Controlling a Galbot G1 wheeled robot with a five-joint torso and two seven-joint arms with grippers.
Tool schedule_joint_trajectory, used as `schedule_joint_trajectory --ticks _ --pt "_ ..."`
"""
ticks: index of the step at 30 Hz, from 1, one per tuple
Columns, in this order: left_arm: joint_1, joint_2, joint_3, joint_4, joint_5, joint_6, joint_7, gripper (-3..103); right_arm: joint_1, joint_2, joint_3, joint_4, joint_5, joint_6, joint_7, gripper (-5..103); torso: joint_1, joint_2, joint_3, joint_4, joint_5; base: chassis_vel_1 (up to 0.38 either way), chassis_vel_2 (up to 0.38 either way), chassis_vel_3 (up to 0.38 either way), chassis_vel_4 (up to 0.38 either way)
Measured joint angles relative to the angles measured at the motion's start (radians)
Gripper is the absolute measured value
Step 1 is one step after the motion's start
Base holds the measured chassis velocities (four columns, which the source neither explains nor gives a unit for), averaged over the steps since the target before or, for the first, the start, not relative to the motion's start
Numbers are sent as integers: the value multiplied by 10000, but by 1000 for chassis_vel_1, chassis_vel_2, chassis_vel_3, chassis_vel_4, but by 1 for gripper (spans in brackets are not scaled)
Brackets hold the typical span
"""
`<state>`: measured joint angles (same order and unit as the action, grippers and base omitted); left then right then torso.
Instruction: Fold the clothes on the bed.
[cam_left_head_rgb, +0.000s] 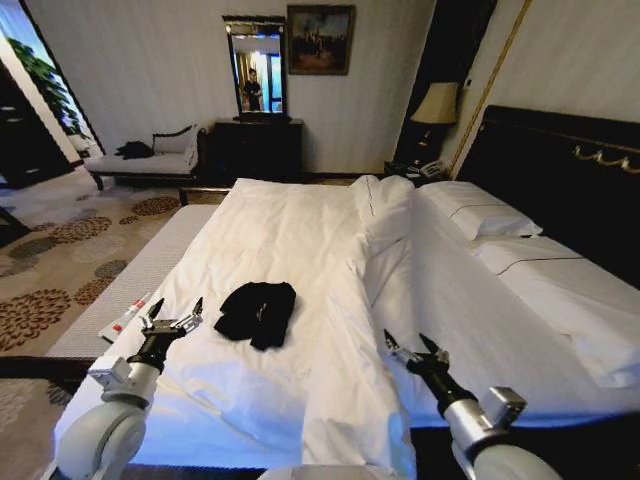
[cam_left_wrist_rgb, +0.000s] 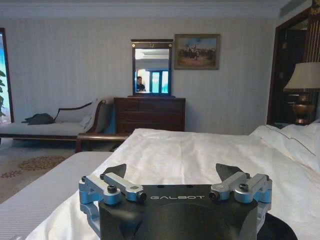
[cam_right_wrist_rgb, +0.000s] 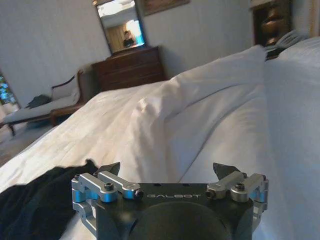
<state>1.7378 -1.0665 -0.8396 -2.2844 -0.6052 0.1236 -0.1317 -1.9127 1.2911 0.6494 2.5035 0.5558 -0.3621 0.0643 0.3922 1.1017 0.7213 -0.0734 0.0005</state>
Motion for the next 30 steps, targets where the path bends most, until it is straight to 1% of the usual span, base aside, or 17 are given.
schedule_joint_trajectory --ticks 2,3,7,8,9,11,12,16,24,25,27,29,30 --pt "24 -9 -29 0 2 -8 1 100 12 -142 -229 -5 -16 -147 -19 100 1 0 0 1 -1 0 0 0 0" --pt "35 -17 -41 1 4 -9 0 100 -2 -235 -434 -7 -31 -260 -49 100 1 0 0 1 -8 0 0 0 0" --pt "42 -28 -52 -6 22 -9 -11 100 -45 -379 -793 -12 -97 -445 -106 100 0 0 -1 1 -9 0 0 0 0" --pt "41 -35 -53 -12 51 -9 -18 100 -50 -468 -1006 -15 -252 -508 -158 100 0 0 0 1 -7 0 0 0 0" --pt "20 -33 -51 -30 82 3 -29 100 15 -595 -1405 -103 -718 -695 -250 100 -1 1 -1 1 -5 0 0 0 0" --pt "3 -18 -44 -32 85 18 -36 100 83 -577 -1610 -290 -876 -826 -251 100 0 0 0 0 -3 0 0 0 0" --pt "3 -18 -44 -32 85 18 -36 100 83 -577 -1610 -290 -876 -826 -251 100 0 0 0 0 -3 0 0 0 0" --pt "-22 9 -36 -25 90 26 -46 100 341 -501 -1768 -959 -1565 -838 -209 100 2 0 0 0 -5 0 0 0 0" --pt "-33 9 -56 31 75 24 -51 100 401 -571 -1716 -1285 -1666 -848 -13 100 1 0 0 0 -4 0 0 0 0" --pt "-58 7 -35 43 80 24 -51 100 376 -556 -1762 -1275 -1666 -855 -15 103 2 0 0 0 -4 0 0 0 0" --pt "-86 -2 -16 56 82 24 -51 100 323 -523 -1882 -1262 -1673 -855 -48 94 2 0 0 0 -5 0 0 0 0" --pt "-89 -6 -15 65 82 23 -51 100 294 -512 -1933 -1263 -1700 -855 -71 94 2 0 0 0 -5 0 0 0 0" --pt "-87 -10 -15 77 82 18 -51 100 262 -502 -1987 -1267 -1750 -848 -89 89 1 0 0 0 -6 0 0 0 0"
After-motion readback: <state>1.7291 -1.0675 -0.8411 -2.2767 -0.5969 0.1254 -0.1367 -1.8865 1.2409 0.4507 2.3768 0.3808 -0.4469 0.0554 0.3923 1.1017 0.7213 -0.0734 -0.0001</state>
